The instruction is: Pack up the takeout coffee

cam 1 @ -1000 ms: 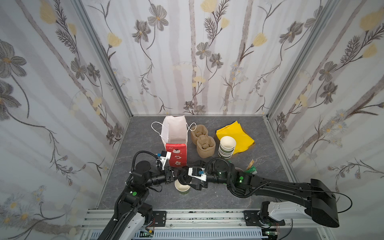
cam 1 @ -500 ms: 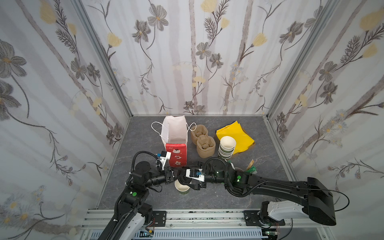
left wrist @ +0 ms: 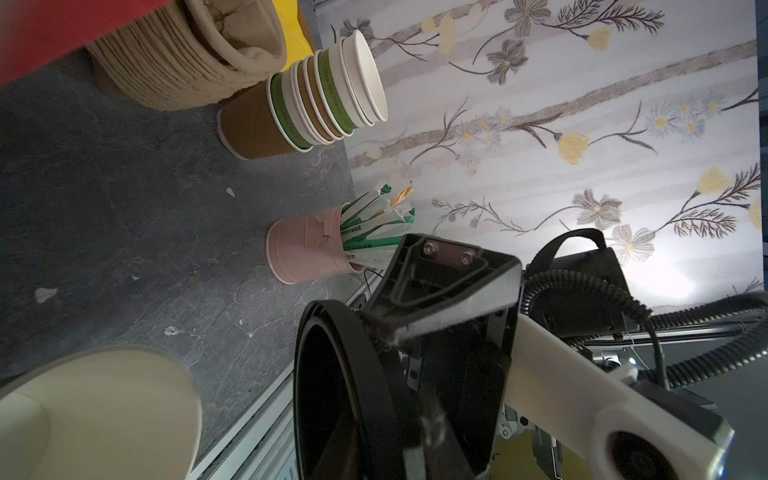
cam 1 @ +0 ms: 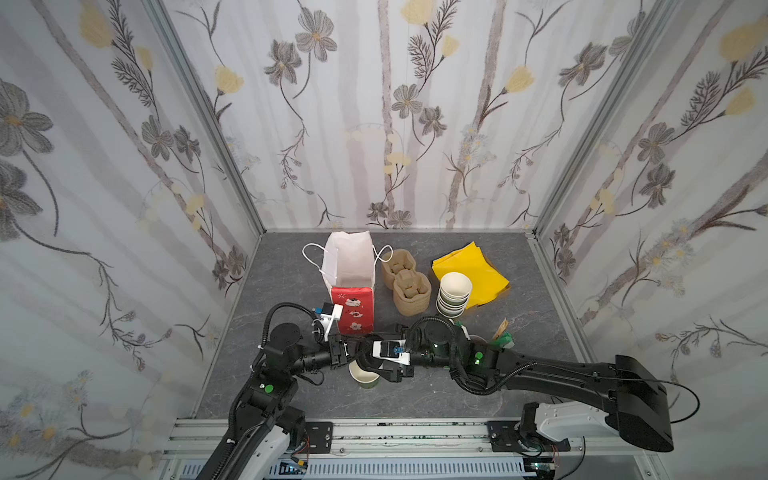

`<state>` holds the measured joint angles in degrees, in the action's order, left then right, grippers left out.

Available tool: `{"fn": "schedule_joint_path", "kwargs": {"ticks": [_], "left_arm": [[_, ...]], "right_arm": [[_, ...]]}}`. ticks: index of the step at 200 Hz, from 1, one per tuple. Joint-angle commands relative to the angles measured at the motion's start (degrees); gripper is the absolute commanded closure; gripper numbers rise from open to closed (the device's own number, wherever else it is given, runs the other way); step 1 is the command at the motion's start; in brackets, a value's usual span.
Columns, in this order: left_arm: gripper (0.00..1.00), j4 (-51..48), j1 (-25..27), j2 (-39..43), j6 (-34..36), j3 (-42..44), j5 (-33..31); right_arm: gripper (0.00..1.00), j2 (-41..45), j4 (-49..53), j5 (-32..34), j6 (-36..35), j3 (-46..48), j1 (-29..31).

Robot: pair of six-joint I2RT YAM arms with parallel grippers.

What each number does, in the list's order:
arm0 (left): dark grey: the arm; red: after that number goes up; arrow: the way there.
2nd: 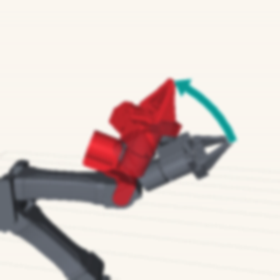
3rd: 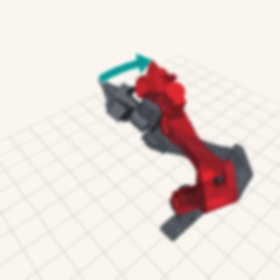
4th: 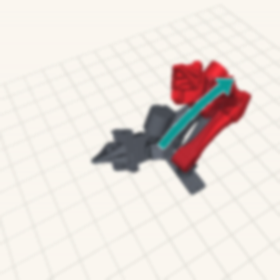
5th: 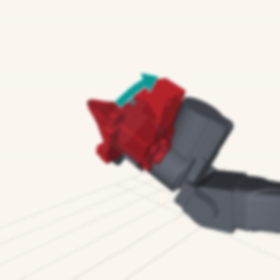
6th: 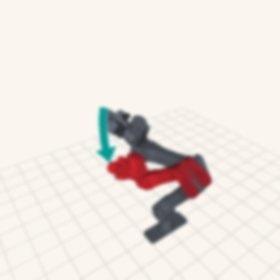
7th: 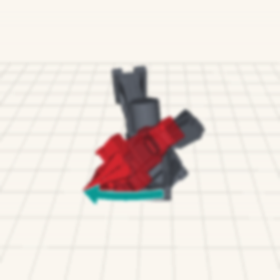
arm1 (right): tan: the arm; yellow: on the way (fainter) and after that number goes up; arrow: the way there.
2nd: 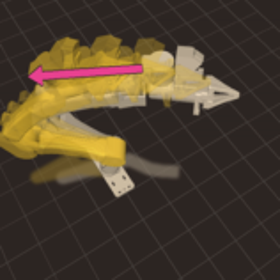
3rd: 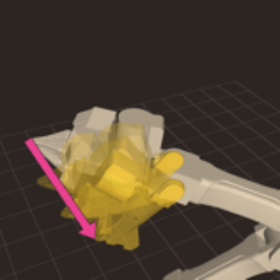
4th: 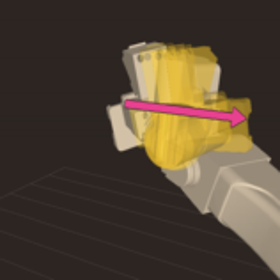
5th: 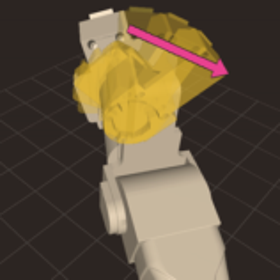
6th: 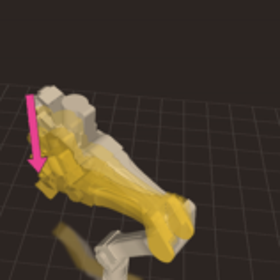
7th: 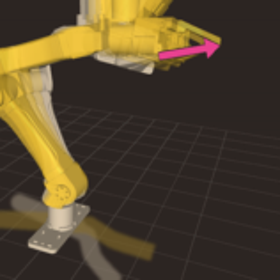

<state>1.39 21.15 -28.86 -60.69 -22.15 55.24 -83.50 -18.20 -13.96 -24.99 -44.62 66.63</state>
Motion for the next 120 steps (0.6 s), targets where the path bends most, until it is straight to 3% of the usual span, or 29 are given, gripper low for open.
{"fn": "schedule_joint_path", "kwargs": {"ticks": [1,62,107,120], "left_arm": [[0.80,2.92,-0.03,0.12,-0.75,0.09,1.41],[0.79,3.01,-0.04,0.27,-0.76,0.18,1.54],[0.65,3.11,-0.04,1.17,-0.40,0.11,0.24],[0.56,3.09,-0.06,1.59,-0.15,-0.05,-0.24]], "right_arm": [[0.20,-0.70,-0.79,0.34,-1.36,-0.66,-0.02],[0.28,-0.45,-0.48,0.39,-1.46,-0.83,0.00],[0.32,0.78,1.55,1.29,-1.10,-1.34,-0.01],[0.32,0.97,2.35,1.64,-0.77,-1.53,-0.01]]}}
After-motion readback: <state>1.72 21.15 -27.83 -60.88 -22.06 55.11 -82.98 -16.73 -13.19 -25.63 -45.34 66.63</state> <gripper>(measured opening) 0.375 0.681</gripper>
